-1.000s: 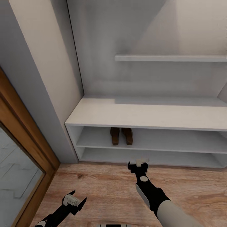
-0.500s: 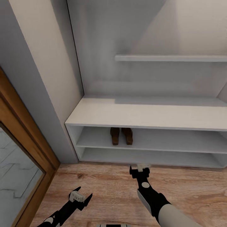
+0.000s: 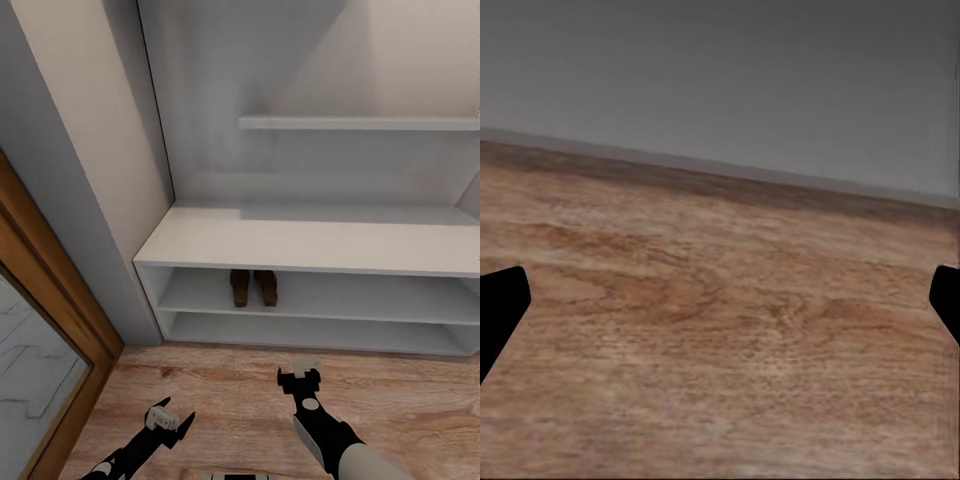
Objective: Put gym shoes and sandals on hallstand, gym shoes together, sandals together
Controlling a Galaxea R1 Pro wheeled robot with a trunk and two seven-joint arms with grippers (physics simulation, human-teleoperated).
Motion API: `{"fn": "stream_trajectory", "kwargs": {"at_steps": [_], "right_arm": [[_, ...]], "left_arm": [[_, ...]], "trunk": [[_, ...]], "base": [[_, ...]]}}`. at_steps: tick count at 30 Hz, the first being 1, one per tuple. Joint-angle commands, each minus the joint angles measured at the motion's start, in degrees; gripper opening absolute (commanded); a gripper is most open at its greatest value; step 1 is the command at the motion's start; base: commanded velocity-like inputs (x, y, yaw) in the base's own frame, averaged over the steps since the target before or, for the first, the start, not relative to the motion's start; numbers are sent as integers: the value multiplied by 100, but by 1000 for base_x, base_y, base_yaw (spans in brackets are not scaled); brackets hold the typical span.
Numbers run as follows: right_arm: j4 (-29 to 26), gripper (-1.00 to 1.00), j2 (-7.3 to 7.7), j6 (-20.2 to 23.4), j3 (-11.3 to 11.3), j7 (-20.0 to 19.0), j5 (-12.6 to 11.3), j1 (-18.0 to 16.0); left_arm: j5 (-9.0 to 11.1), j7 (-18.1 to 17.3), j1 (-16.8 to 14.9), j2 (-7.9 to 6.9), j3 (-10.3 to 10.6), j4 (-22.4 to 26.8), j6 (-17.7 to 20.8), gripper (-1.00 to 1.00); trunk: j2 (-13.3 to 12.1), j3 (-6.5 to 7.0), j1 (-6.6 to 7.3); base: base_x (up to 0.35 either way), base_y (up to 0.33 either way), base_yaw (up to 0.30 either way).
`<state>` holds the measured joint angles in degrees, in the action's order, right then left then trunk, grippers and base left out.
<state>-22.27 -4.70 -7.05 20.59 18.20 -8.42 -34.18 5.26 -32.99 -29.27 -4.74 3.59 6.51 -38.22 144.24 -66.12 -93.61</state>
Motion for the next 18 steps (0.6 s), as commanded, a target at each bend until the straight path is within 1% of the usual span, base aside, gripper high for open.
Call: {"fn": "stream_trajectory", "kwargs": {"at_steps": [1, 7, 9, 18], "right_arm": [[-26, 100, 3, 33, 0, 0, 1, 33], [-111, 100, 11, 226, -2, -1, -1, 212], [-115, 100, 12, 285, -2, -1, -1, 217], [-127, 100, 13, 299, -3, -1, -1, 233]], "left_arm": [[0, -6, 0, 0, 1, -7, -2, 100], [1, -27, 0, 6, 1, -34, -9, 100], [1, -28, 0, 7, 2, -34, -9, 100], [0, -31, 0, 8, 2, -37, -10, 100]], "trunk": [[0, 0, 0], [0, 0, 0], [0, 0, 0], [0, 0, 0]], "base": [[0, -198, 0], [0, -265, 0], [0, -282, 0], [0, -293, 0]]}}
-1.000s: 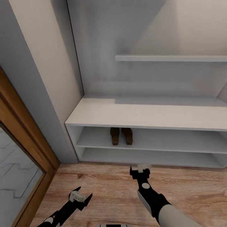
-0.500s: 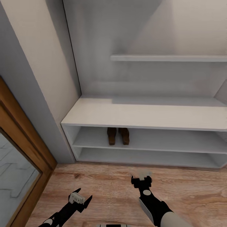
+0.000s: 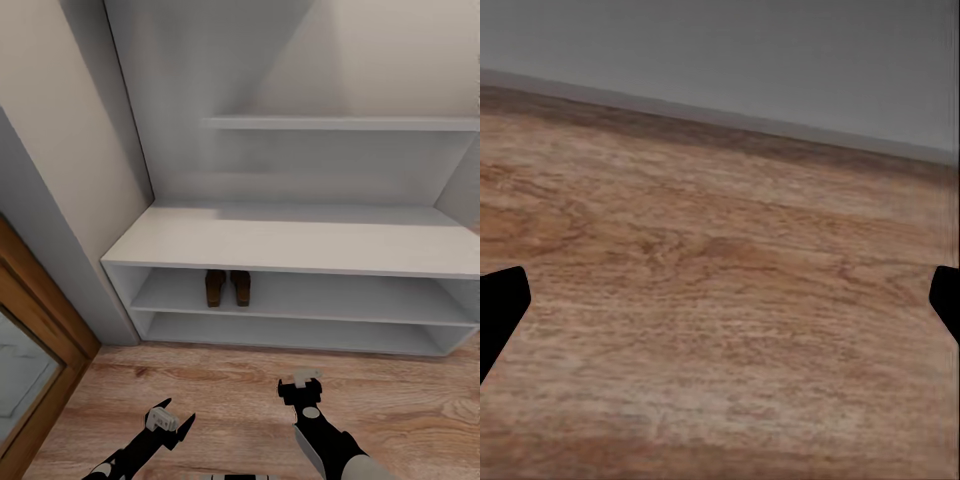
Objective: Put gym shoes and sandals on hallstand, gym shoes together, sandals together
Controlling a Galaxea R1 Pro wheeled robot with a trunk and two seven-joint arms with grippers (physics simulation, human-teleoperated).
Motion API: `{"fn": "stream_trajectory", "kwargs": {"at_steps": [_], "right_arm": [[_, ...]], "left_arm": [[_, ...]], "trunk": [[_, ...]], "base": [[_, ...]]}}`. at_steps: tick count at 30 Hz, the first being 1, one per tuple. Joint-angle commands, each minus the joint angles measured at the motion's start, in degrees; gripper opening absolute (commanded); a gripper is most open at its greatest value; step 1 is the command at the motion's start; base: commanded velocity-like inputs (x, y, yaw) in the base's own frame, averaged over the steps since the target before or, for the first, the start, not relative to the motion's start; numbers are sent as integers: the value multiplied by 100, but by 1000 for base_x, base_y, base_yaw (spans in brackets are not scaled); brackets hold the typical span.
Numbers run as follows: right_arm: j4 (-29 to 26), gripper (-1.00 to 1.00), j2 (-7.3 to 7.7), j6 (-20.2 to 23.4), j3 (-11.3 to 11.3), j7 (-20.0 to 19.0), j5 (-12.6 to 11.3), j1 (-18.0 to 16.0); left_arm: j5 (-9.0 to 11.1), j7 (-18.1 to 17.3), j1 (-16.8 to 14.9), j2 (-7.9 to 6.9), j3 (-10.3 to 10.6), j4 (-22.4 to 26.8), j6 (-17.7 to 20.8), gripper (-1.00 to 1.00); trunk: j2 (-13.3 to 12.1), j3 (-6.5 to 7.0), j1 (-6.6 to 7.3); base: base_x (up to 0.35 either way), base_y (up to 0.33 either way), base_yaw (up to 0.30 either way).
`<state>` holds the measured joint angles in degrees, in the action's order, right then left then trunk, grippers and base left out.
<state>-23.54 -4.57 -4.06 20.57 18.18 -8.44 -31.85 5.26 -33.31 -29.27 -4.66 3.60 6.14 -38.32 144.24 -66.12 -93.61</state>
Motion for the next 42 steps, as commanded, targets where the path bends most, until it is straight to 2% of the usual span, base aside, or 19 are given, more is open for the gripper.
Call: {"fn": "stream_trajectory", "kwargs": {"at_steps": [1, 29, 42], "right_arm": [[0, 100, 0, 0, 0, 0, 0, 1], [-1, 100, 0, 2, 1, 1, 0, 3], [-1, 100, 0, 2, 2, 1, 0, 3]], "left_arm": [[0, 0, 0, 0, 0, -1, 0, 100], [1, -1, 0, 0, 0, -3, 0, 100], [1, 0, 0, 0, 0, -3, 0, 100]], "trunk": [[0, 0, 0], [0, 0, 0], [0, 0, 0]], "base": [[0, -297, 0], [0, -304, -3], [0, -306, -210]]}}
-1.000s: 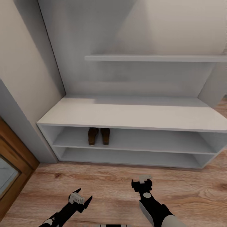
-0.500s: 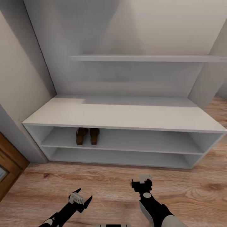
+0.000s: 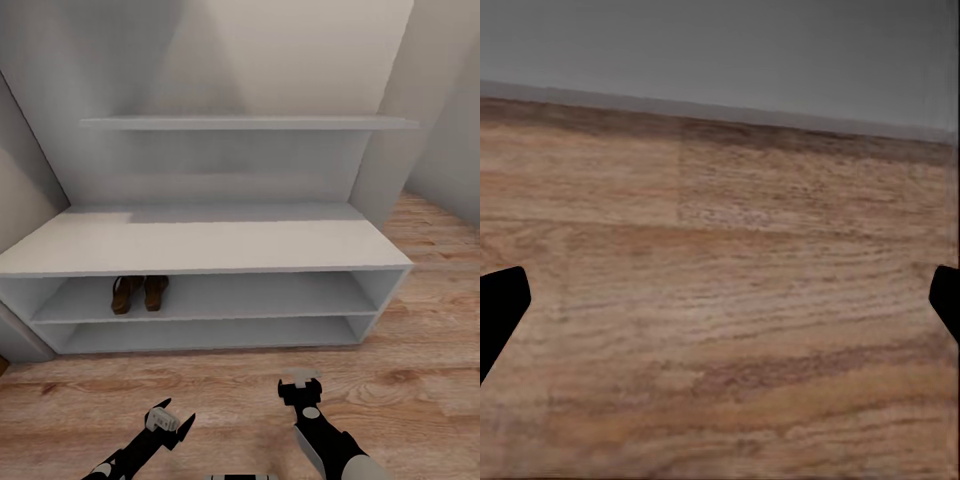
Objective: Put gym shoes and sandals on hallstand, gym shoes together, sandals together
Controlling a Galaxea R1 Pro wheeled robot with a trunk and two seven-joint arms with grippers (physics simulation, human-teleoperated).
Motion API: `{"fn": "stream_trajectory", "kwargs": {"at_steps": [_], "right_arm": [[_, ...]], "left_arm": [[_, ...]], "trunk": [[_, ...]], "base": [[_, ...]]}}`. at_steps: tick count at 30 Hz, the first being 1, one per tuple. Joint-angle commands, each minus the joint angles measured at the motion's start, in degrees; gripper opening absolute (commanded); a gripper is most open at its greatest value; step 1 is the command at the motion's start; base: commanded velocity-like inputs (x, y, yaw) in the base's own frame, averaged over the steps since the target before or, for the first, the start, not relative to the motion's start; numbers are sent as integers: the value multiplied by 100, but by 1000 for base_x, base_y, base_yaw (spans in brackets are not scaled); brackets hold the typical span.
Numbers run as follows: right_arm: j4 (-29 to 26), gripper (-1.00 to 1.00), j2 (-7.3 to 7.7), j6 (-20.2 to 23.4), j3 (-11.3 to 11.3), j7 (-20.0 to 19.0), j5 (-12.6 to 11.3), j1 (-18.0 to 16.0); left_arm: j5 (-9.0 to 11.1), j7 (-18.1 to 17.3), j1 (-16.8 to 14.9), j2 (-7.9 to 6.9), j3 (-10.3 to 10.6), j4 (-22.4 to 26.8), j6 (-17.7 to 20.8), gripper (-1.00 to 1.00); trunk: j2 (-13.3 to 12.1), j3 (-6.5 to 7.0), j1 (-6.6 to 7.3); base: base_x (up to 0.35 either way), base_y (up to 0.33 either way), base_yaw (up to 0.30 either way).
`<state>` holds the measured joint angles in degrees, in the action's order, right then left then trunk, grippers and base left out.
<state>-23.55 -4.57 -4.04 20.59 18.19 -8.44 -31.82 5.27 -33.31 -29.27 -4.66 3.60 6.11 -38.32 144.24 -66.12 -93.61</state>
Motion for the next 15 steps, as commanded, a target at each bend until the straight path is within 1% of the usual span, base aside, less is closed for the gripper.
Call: {"fn": "stream_trajectory", "kwargs": {"at_steps": [1, 15], "right_arm": [[0, 100, 0, 0, -1, 0, 0, 0], [0, 100, 0, 0, 2, 0, 0, 0]], "left_arm": [[0, 0, 0, 0, 0, 1, 0, 100], [0, 0, 0, 0, 0, 0, 0, 100]], "trunk": [[0, 0, 0], [0, 0, 0]], "base": [[0, -306, -272], [0, -306, -282]]}}
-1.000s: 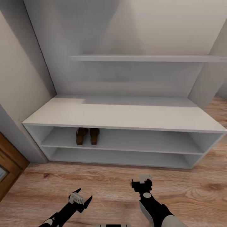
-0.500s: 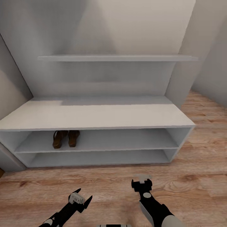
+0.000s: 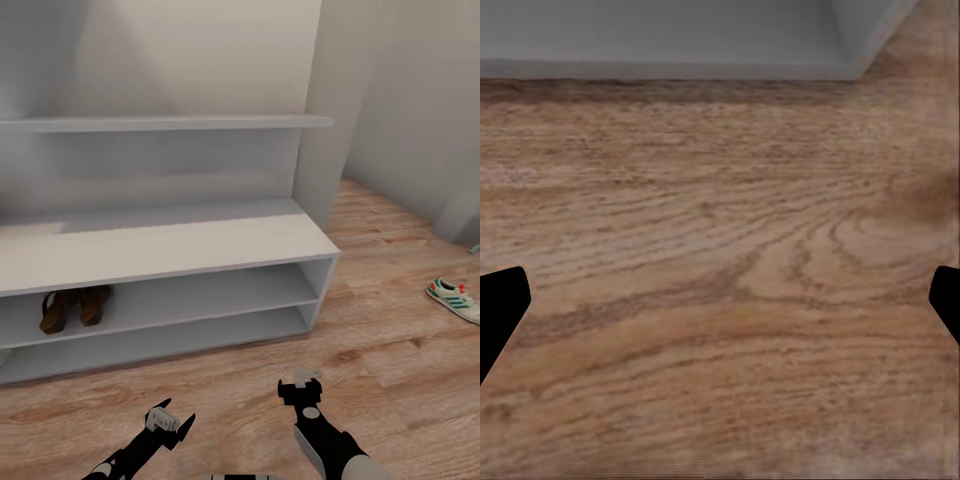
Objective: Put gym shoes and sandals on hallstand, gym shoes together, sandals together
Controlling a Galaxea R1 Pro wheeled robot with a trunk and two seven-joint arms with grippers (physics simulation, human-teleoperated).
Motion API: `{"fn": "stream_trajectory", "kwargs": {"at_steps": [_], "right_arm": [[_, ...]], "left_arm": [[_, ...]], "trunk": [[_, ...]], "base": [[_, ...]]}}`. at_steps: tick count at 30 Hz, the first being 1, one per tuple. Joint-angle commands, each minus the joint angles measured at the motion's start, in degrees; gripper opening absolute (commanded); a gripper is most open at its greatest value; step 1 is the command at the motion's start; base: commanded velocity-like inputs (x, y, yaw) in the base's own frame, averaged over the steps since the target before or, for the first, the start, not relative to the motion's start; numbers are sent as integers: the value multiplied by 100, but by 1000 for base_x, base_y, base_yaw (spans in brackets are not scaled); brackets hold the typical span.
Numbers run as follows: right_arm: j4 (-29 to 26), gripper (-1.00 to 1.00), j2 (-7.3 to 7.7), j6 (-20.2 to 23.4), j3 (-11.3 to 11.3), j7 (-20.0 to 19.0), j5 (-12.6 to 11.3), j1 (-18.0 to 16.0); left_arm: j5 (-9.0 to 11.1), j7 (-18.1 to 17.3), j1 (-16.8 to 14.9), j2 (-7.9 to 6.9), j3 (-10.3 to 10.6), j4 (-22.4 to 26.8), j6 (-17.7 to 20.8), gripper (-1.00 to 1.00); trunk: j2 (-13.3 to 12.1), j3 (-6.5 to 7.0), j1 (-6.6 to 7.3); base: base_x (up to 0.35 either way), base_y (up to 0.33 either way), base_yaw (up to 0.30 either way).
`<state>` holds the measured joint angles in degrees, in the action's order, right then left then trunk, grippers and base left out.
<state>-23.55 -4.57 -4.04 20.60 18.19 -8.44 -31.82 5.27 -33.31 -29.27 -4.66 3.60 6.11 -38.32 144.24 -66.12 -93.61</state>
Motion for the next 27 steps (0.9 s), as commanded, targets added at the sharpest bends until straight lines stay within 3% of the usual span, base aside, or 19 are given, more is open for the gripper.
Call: {"fn": "stream_trajectory", "kwargs": {"at_steps": [1, 27], "right_arm": [[0, 100, 0, 0, -1, 0, 0, 0], [0, 100, 0, 0, 5, -8, 0, 0]], "left_arm": [[0, 0, 0, 0, 0, 1, 0, 100], [0, 0, 0, 0, 0, 0, 0, 100]], "trunk": [[0, 0, 0], [0, 0, 0]], "base": [[0, -306, -285], [0, -306, -286]]}}
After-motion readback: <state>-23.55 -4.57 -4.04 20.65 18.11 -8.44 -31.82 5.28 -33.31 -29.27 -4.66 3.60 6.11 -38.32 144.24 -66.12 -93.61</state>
